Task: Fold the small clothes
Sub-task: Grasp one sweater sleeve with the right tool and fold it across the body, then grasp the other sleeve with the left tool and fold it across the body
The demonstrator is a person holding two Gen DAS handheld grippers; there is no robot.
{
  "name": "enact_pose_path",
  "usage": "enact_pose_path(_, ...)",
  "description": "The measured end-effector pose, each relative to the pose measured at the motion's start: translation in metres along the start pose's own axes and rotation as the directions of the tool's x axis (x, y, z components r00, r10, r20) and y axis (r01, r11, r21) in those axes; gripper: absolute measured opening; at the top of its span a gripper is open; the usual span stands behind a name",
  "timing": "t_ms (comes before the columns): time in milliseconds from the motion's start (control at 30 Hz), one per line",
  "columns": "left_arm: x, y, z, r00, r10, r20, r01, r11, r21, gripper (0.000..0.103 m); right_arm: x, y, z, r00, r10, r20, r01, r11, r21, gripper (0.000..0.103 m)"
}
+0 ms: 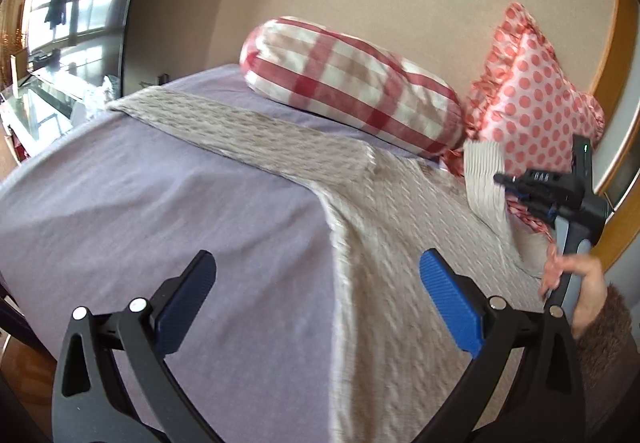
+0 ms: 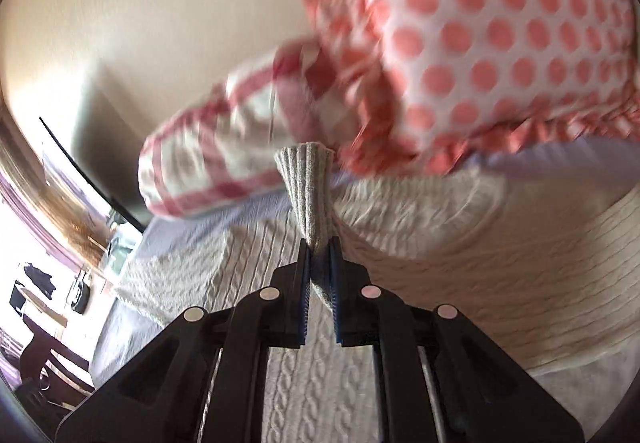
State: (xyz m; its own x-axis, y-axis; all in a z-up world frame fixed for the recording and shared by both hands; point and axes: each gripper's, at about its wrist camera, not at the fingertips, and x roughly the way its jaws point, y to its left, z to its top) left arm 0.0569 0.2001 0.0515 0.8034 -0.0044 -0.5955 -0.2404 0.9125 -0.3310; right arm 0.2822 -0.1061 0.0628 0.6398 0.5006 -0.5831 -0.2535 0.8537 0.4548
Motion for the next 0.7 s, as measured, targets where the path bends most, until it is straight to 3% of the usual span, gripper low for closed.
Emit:
enact_pose_path(133, 0.007, 0.032, 0.026, 0.999, 0.031, -0.017, -0.032, 0.998, -0.048, 0.101, 0.015, 0.009, -0.004, 1.0, -0.018, -0.006, 0.018, 1.0, 0.009, 0.01)
enact_pose_path(300, 0.021, 0.074, 0.056, 0.999, -0.035, -0.029, 0.029, 0.983, -0.181, 0.101, 0.01, 0.009, 0.001, 0.999, -0.034, 0.028, 0.034, 0.999, -0.005, 0.01)
enact_pose_path(400, 0.028, 0.091, 0.071, 0.999, -0.034, -0.005, 0.032, 0.972, -0.231, 0.101, 0.024, 0.017, -0.01, 0.999, -0.023, -0.038, 0.021, 0.998, -0.051, 0.013)
enact_pose_path(433, 0.032, 0.095, 0.075, 1.0, -0.03, -0.005, 0.028, 0.969, -0.244, 0.101, 0.033, 0.022, -0.015, 0.994, -0.02, -0.111, 0.012, 0.997, -0.073, 0.016)
enact_pose_path(467, 0.037, 0.1, 0.079, 1.0, -0.027, -0.009, 0.024, 0.965, -0.26, 0.101, 0.039, 0.024, -0.019, 0.986, -0.017, -0.167, 0.004, 0.997, -0.077, 0.031)
enact_pose_path(533, 0.051, 0.114, 0.088, 0.999, -0.016, -0.029, 0.007, 0.951, -0.31, 0.101, 0.044, 0.024, -0.03, 0.958, 0.065, -0.278, -0.079, 0.996, -0.038, 0.04)
enact_pose_path(600, 0.065, 0.129, 0.093, 0.998, -0.028, -0.056, 0.005, 0.927, -0.374, 0.096, 0.031, 0.02, -0.033, 0.946, 0.135, -0.294, -0.137, 0.99, 0.014, 0.049)
enact_pose_path(667, 0.08, 0.141, 0.099, 0.996, -0.04, -0.085, 0.0, 0.907, -0.422, 0.086, 0.011, 0.016, -0.029, 0.95, 0.171, -0.261, -0.168, 0.985, 0.031, 0.066)
enact_pose_path(700, 0.086, 0.145, 0.102, 0.995, -0.031, -0.097, -0.015, 0.899, -0.438, 0.084, 0.0, 0.012, -0.026, 0.955, 0.177, -0.237, -0.174, 0.984, 0.034, 0.069)
